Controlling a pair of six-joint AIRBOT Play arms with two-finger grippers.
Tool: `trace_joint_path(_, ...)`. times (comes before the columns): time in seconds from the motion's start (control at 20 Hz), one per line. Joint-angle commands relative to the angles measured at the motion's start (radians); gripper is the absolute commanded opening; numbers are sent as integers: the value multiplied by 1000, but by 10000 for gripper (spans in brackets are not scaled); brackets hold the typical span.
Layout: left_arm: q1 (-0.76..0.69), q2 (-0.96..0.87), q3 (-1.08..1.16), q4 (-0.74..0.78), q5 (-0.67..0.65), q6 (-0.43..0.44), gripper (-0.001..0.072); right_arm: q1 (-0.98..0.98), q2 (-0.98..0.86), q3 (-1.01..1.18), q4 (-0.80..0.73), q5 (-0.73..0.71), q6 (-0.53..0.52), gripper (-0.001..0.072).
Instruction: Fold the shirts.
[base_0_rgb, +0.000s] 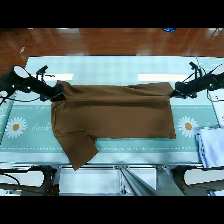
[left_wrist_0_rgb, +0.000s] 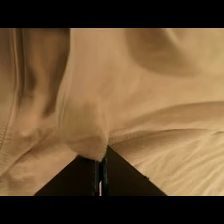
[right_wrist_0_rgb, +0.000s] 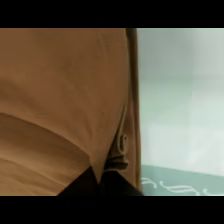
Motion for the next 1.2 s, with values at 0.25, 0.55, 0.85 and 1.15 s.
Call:
trace_joint_path(0.25,55,11,-61,-42,23,26,21,0,5,-43,27,-1,-6,22)
trace_joint_path(0.55,86,8,-64,-41,-43,28,21,0,-3,-45,28,6,-5,22)
trace_joint_path(0.85,61,6,-46,-28,-114,26,507,-12,-15,-31,40,55,68,408)
trace_joint_path(1.15,258,270,-228,20,-147,82,508,-183,284,-155,-15,20,94,408)
